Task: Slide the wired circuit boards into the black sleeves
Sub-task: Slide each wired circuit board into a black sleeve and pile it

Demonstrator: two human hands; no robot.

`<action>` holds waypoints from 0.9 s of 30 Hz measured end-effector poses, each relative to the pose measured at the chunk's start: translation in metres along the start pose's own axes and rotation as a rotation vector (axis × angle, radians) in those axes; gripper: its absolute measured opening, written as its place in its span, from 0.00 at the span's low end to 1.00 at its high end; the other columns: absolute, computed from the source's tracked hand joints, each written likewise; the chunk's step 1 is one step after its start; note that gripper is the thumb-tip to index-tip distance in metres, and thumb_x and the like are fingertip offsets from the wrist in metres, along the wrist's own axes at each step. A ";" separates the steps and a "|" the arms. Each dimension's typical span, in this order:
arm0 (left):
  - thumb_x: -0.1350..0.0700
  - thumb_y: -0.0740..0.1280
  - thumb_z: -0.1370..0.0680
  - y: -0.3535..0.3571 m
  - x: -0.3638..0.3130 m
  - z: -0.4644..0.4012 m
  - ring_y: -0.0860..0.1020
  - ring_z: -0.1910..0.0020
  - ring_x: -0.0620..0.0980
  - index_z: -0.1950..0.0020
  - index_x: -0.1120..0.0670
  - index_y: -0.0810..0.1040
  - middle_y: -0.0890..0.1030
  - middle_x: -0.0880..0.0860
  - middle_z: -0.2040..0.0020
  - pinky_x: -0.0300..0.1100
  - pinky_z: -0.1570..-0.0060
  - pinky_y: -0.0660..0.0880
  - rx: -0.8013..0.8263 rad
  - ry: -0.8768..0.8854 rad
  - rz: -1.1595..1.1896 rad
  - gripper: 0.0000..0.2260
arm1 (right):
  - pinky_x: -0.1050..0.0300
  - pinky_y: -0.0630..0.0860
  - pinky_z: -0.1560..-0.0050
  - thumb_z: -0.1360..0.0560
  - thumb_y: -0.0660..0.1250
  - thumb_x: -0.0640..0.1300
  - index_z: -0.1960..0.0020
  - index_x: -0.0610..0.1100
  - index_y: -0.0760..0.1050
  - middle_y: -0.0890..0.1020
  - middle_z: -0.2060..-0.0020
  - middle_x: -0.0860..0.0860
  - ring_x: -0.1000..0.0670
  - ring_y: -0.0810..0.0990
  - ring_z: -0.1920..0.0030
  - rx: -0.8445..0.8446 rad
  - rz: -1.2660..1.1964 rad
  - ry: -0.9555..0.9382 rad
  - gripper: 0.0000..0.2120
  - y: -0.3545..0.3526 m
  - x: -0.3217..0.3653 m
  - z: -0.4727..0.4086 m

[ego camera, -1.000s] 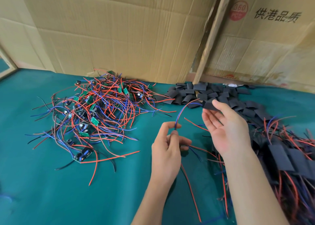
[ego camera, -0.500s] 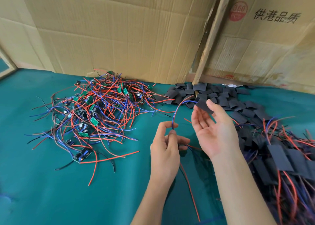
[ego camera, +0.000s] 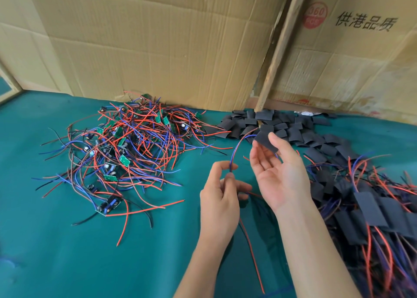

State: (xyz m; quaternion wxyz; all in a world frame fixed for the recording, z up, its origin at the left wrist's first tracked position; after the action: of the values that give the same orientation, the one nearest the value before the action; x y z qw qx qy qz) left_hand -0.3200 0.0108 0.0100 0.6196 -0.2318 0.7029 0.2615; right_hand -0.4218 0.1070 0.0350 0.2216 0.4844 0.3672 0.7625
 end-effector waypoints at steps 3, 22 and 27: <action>0.57 0.56 0.15 0.002 0.001 0.000 0.82 0.66 0.50 0.49 0.42 0.73 0.86 0.52 0.62 0.38 0.62 0.77 0.008 0.012 -0.026 0.12 | 0.56 0.83 0.56 0.26 0.75 0.35 0.52 0.37 0.78 0.85 0.64 0.43 0.45 0.87 0.59 -0.031 -0.004 -0.022 0.06 -0.002 0.002 -0.001; 0.60 0.57 0.16 0.004 0.001 0.000 0.82 0.65 0.51 0.52 0.42 0.76 0.84 0.52 0.65 0.43 0.59 0.81 0.016 0.031 -0.041 0.15 | 0.57 0.83 0.55 0.27 0.74 0.36 0.52 0.37 0.79 0.85 0.60 0.42 0.46 0.86 0.59 0.019 0.084 0.043 0.06 -0.013 0.019 -0.008; 0.61 0.58 0.16 0.004 0.000 0.000 0.81 0.65 0.49 0.52 0.43 0.78 0.84 0.52 0.66 0.38 0.60 0.79 0.024 0.047 -0.039 0.15 | 0.57 0.82 0.56 0.35 0.75 0.38 0.52 0.41 0.77 0.84 0.59 0.45 0.47 0.84 0.60 0.198 0.403 0.018 0.13 -0.004 0.023 -0.008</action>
State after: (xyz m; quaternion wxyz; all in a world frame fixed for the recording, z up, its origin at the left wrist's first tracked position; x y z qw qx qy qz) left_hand -0.3227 0.0136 0.0107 0.6107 -0.2442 0.7155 0.2356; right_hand -0.4391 0.1229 0.0429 0.0130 0.5604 0.3380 0.7560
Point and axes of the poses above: each hand's wrist, its own z-axis away from the middle knuckle, its own y-axis out of the palm, x = y × z, the point moved 10 cm from there along -z, towards the middle knuckle
